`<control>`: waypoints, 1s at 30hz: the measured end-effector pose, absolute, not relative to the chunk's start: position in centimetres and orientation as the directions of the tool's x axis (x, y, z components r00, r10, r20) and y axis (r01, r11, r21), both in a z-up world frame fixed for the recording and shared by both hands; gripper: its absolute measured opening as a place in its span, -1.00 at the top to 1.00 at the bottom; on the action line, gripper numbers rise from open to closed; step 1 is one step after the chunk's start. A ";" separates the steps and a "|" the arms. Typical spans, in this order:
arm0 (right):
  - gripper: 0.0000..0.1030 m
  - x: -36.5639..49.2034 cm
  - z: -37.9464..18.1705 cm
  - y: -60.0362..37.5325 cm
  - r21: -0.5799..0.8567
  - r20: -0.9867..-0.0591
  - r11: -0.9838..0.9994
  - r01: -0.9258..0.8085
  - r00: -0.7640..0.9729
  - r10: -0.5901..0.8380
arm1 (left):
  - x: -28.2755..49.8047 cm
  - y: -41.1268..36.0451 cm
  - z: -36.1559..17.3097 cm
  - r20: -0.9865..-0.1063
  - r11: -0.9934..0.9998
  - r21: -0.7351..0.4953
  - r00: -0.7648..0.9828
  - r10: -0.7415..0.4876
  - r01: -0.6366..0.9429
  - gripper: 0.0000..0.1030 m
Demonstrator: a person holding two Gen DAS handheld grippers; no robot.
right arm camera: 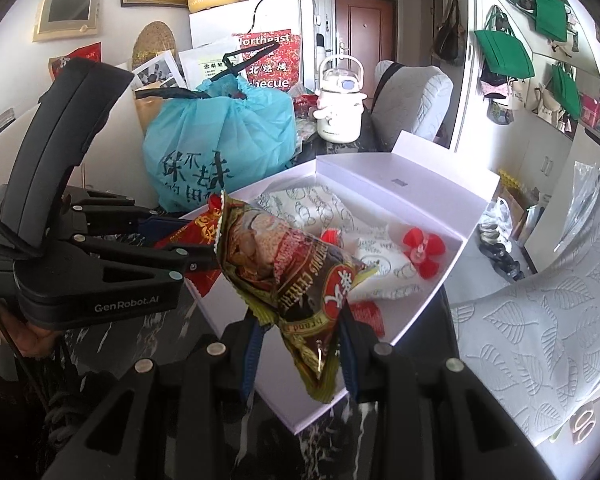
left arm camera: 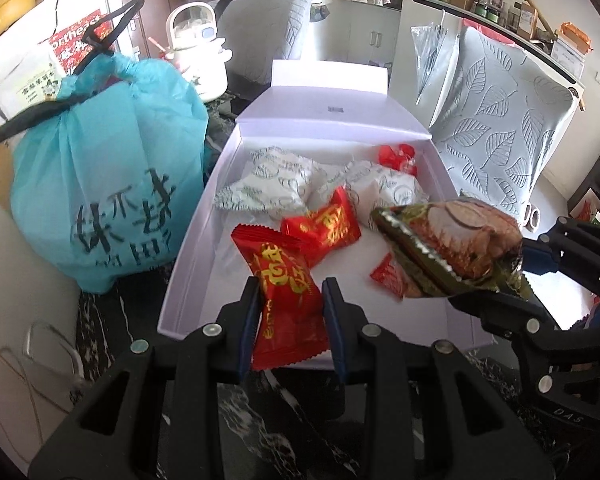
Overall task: Organize objects
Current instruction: 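Lower the red candy packet with the left gripper while the right lowers the cereal packet into the box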
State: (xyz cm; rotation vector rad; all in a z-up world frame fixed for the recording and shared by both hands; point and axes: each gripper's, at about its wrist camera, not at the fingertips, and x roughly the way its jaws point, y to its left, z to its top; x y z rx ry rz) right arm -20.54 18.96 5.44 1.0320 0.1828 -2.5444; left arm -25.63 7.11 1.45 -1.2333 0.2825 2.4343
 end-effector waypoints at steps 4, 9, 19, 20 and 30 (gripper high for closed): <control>0.34 -21.5 5.5 18.9 0.022 -0.693 -0.917 0.398 -0.655 -0.301 | -26.3 7.7 2.0 -0.792 -0.892 0.026 -0.554 0.256 -0.451 0.43; 0.34 -22.2 5.5 18.9 0.013 -0.697 -0.920 0.392 -0.656 -0.290 | -27.1 8.4 1.9 -0.792 -0.881 0.033 -0.550 0.265 -0.472 0.43; 0.34 -23.4 4.5 18.5 0.015 -0.710 -0.923 0.385 -0.645 -0.281 | -28.1 8.8 0.6 -0.801 -0.867 0.016 -0.525 0.287 -0.498 0.43; 0.34 -23.6 4.4 18.5 0.019 -0.710 -0.923 0.383 -0.645 -0.282 | -28.2 8.7 0.5 -0.802 -0.867 0.006 -0.521 0.293 -0.498 0.43; 0.34 -24.0 3.4 18.6 0.020 -0.721 -0.926 0.377 -0.636 -0.275 | -28.3 9.5 -0.9 -0.809 -0.851 0.006 -0.502 0.305 -0.526 0.43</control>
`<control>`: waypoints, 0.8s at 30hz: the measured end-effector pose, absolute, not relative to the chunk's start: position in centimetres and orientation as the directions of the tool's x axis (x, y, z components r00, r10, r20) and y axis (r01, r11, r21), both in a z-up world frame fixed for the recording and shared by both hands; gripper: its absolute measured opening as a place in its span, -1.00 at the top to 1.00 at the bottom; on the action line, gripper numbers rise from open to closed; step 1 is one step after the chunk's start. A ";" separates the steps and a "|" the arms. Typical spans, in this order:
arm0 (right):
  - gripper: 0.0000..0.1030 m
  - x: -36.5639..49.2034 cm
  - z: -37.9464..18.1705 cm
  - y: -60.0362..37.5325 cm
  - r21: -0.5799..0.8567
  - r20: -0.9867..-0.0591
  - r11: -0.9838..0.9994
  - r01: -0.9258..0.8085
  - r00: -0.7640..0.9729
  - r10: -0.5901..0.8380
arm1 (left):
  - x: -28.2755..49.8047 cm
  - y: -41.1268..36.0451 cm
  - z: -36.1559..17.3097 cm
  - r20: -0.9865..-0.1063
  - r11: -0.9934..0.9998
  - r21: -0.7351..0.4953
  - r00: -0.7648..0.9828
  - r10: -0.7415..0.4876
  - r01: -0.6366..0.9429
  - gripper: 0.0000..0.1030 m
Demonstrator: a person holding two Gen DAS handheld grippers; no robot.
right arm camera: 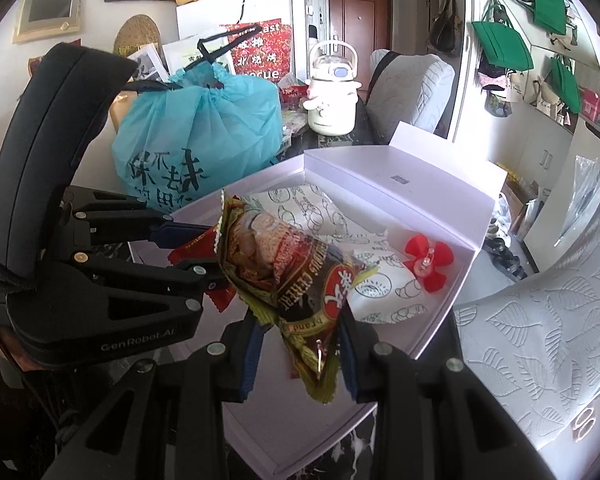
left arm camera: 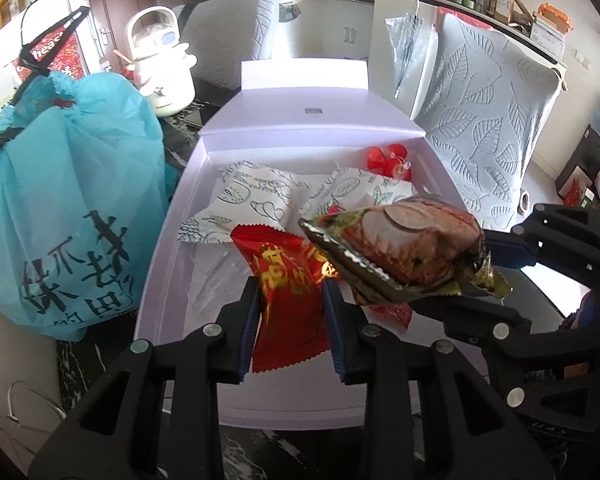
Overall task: Organize objects
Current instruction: 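Lower the red candy packet with the left gripper while the right lowers the cereal packet into the box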
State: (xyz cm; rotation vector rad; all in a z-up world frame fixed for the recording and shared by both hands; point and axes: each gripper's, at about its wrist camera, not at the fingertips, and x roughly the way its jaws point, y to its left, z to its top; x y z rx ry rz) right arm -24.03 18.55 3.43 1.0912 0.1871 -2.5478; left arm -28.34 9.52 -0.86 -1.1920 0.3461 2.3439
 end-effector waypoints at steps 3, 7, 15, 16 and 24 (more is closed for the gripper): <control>0.34 -24.0 3.0 18.4 0.031 -0.731 -0.921 0.388 -0.620 -0.285 | -28.4 9.9 -1.6 -0.825 -0.842 -0.006 -0.473 0.309 -0.539 0.43; 0.34 -24.2 2.2 18.2 0.025 -0.749 -0.920 0.391 -0.603 -0.277 | -28.3 10.3 -2.6 -0.842 -0.840 0.016 -0.459 0.281 -0.543 0.44; 0.34 -24.6 1.3 18.4 0.023 -0.769 -0.921 0.389 -0.582 -0.265 | -28.6 10.3 -3.5 -0.855 -0.834 -0.007 -0.429 0.291 -0.552 0.43; 0.34 -24.6 1.3 18.4 0.024 -0.770 -0.921 0.388 -0.581 -0.265 | -28.6 10.3 -3.6 -0.857 -0.833 -0.008 -0.425 0.291 -0.553 0.43; 0.34 -24.5 0.6 18.1 0.019 -0.787 -0.920 0.391 -0.562 -0.255 | -28.6 10.6 -4.3 -0.873 -0.820 0.013 -0.405 0.270 -0.572 0.43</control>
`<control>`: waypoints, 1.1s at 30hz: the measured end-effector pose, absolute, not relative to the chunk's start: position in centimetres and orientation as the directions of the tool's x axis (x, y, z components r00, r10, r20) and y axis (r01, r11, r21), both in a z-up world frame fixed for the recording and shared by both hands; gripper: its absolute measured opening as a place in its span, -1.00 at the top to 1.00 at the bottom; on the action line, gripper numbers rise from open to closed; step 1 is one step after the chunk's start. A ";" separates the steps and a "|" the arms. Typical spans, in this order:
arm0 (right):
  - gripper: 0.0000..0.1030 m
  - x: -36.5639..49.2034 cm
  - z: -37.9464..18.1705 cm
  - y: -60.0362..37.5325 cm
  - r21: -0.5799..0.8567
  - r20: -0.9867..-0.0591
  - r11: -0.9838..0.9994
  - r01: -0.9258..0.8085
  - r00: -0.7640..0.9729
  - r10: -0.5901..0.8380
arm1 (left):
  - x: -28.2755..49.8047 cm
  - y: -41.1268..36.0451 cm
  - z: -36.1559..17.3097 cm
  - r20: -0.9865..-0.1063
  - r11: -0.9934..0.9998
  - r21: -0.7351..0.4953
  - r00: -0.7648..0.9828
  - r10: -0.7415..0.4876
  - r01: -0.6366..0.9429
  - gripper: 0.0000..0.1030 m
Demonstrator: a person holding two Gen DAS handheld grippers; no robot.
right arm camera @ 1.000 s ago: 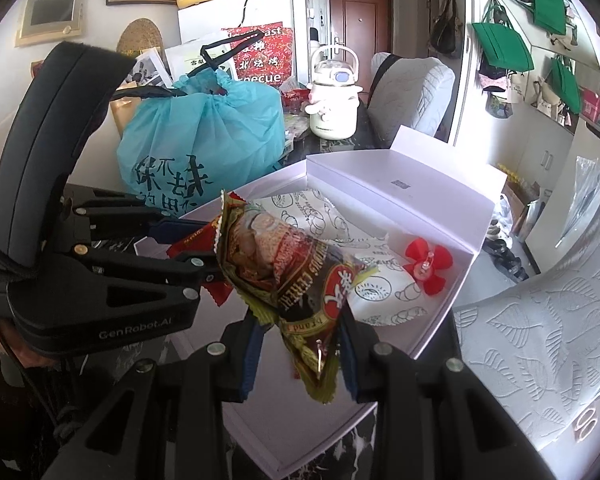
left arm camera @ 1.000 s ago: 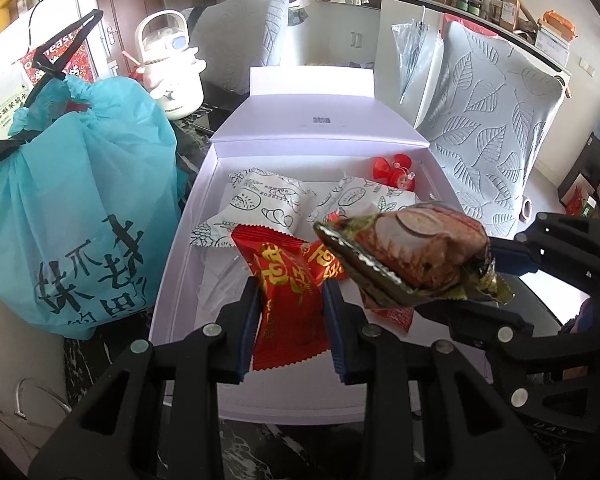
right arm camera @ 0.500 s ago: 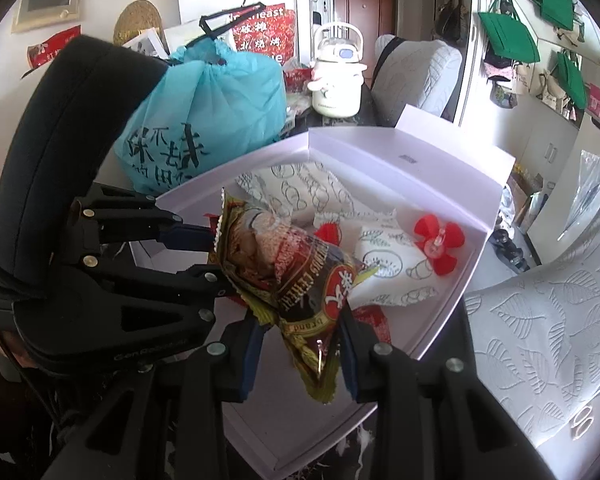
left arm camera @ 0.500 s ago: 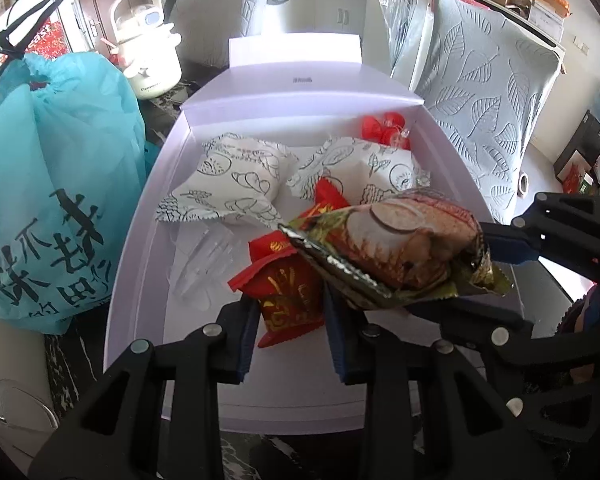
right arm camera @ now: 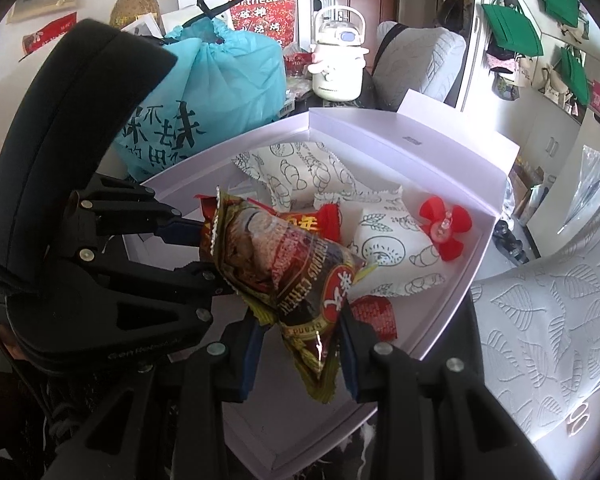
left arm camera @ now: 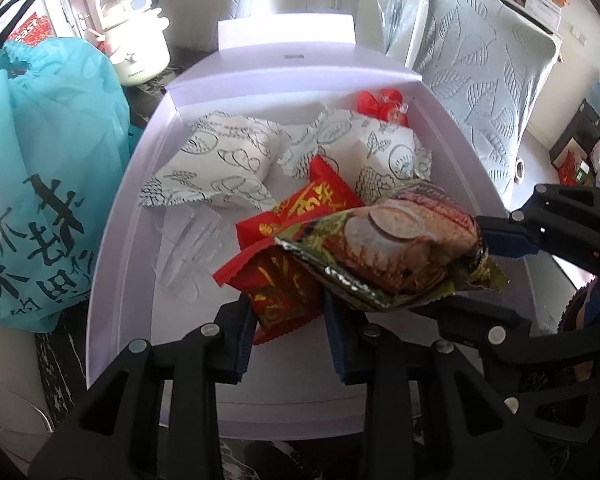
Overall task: Organize objects
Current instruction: 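Lower the red candy packet with the left gripper while the right lowers the cereal packet into the box, then open both grippers to release the candy and cereal packets in the box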
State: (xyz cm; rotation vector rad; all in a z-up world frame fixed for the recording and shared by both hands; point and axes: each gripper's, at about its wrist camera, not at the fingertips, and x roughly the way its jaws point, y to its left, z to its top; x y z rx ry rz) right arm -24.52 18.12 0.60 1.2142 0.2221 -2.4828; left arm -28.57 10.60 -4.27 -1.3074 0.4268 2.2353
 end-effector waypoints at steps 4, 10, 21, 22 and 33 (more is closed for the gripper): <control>0.33 -24.7 0.3 18.1 0.027 -0.793 -0.923 0.384 -0.553 -0.254 | -28.5 10.7 -4.6 -0.879 -0.817 0.015 -0.396 0.264 -0.576 0.42; 0.31 -24.6 0.0 17.9 0.019 -0.794 -0.927 0.373 -0.558 -0.241 | -28.8 10.7 -5.3 -0.889 -0.820 -0.012 -0.370 0.272 -0.573 0.40; 0.21 -24.7 0.3 17.9 0.023 -0.802 -0.938 0.345 -0.554 -0.223 | -29.0 10.7 -5.3 -0.884 -0.834 -0.012 -0.385 0.267 -0.551 0.35; 0.17 -24.7 0.3 17.9 0.022 -0.801 -0.939 0.343 -0.556 -0.222 | -29.0 10.7 -5.3 -0.883 -0.834 -0.004 -0.389 0.262 -0.551 0.35; -0.12 -23.9 2.6 19.0 0.045 -0.747 -0.958 0.282 -0.628 -0.220 | -29.0 9.0 -3.0 -0.850 -0.873 -0.012 -0.455 0.265 -0.487 0.19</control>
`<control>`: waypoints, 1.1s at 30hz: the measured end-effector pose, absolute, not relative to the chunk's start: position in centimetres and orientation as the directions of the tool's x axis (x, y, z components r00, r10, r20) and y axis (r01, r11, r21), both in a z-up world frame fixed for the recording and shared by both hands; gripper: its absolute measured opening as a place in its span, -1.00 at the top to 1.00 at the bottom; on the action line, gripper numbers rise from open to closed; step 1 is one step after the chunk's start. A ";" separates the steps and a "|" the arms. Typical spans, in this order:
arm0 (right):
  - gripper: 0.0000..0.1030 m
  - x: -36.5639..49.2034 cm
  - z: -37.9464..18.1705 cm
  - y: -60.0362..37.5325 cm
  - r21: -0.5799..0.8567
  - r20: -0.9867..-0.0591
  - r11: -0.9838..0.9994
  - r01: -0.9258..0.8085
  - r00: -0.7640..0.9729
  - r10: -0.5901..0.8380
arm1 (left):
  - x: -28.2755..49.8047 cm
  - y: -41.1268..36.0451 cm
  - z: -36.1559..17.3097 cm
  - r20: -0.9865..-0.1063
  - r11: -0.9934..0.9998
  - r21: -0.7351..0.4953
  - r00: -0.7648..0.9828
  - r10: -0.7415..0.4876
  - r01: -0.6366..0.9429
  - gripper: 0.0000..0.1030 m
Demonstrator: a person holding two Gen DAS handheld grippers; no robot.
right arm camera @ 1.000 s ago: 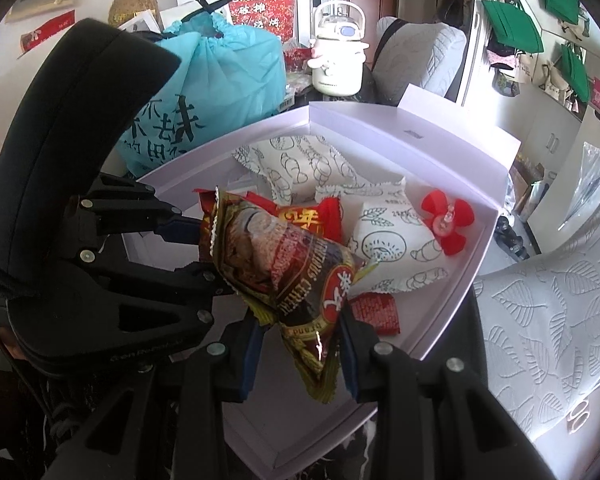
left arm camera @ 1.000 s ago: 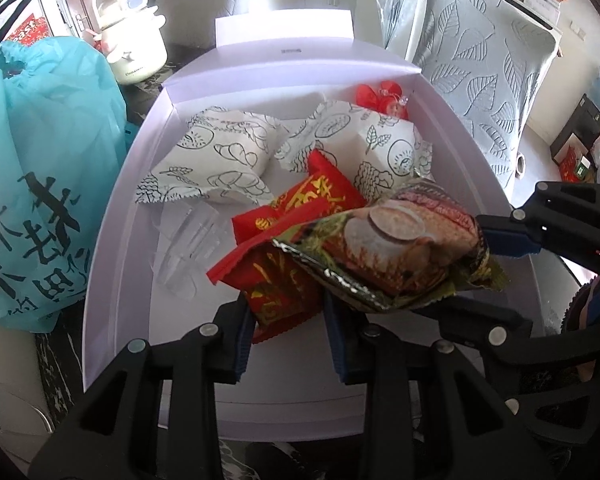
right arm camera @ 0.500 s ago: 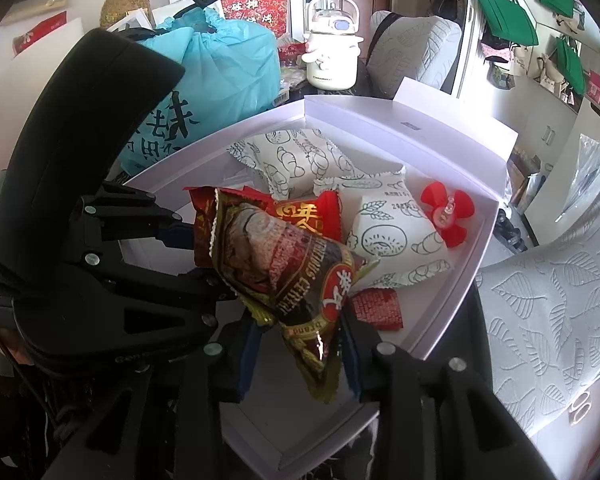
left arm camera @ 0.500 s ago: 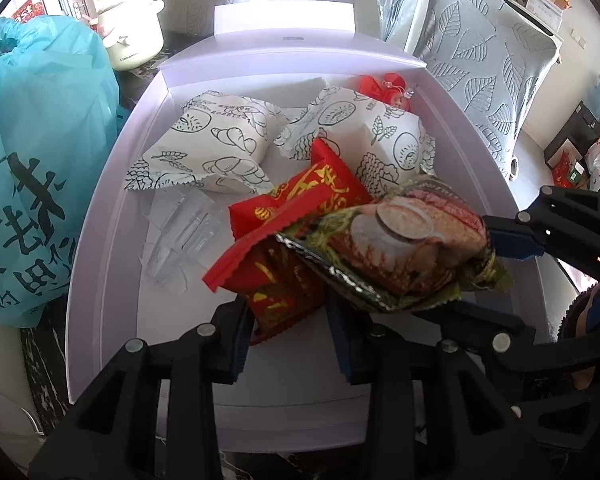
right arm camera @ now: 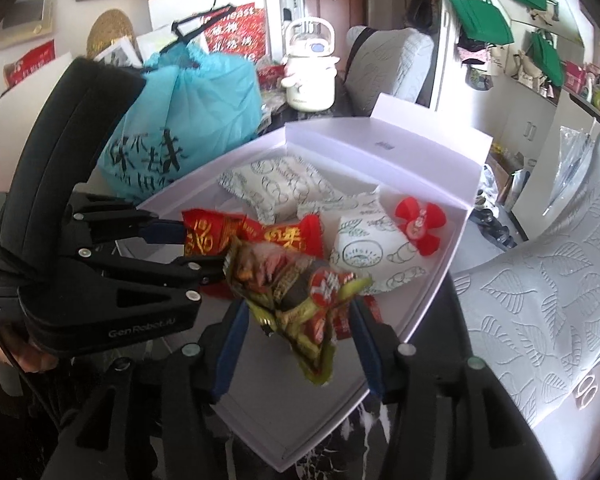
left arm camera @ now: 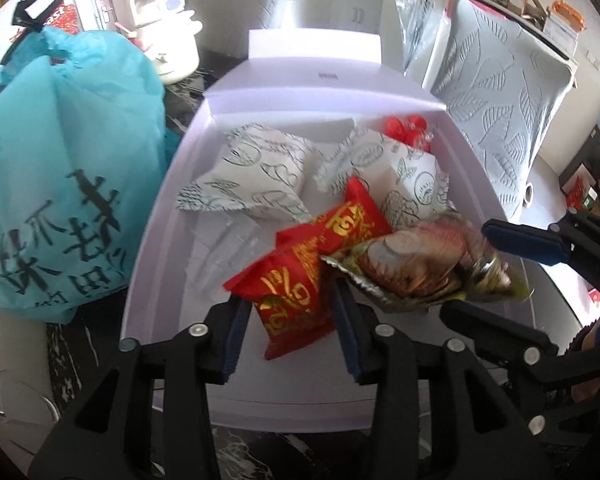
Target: Organize objects
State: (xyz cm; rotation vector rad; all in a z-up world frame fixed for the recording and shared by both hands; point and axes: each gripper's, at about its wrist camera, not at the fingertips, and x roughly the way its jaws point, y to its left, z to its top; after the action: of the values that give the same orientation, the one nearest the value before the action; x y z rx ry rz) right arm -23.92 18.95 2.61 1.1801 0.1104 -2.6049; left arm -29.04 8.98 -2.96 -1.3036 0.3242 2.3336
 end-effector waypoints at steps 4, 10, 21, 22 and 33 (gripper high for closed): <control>-0.20 -23.6 3.1 19.2 0.049 -0.733 -0.962 0.267 -0.645 -0.217 | -29.3 8.7 -2.5 -0.847 -0.878 -0.019 -0.458 0.269 -0.479 0.08; -0.23 -23.3 2.9 19.5 0.028 -0.744 -0.972 0.233 -0.644 -0.176 | -28.6 9.0 -1.7 -0.834 -0.881 0.019 -0.493 0.247 -0.473 -0.24; -0.23 -21.4 5.2 19.8 0.019 -0.705 -0.977 0.210 -0.691 -0.162 | -27.3 7.1 0.2 -0.810 -0.904 -0.026 -0.522 0.269 -0.426 -0.24; -0.23 -21.2 5.4 19.8 0.022 -0.699 -0.977 0.213 -0.696 -0.167 | -27.0 6.8 0.5 -0.807 -0.907 -0.030 -0.525 0.270 -0.420 -0.24; -0.35 -17.6 9.0 19.4 0.013 -0.633 -0.982 0.186 -0.759 -0.152 | -23.4 4.6 4.2 -0.763 -0.926 -0.028 -0.591 0.263 -0.377 -0.34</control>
State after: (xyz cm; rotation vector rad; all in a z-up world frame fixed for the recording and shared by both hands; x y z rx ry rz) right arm -17.58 19.45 8.97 0.9971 0.0758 -2.7874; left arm -23.42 4.60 4.22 -1.1726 0.1934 2.5131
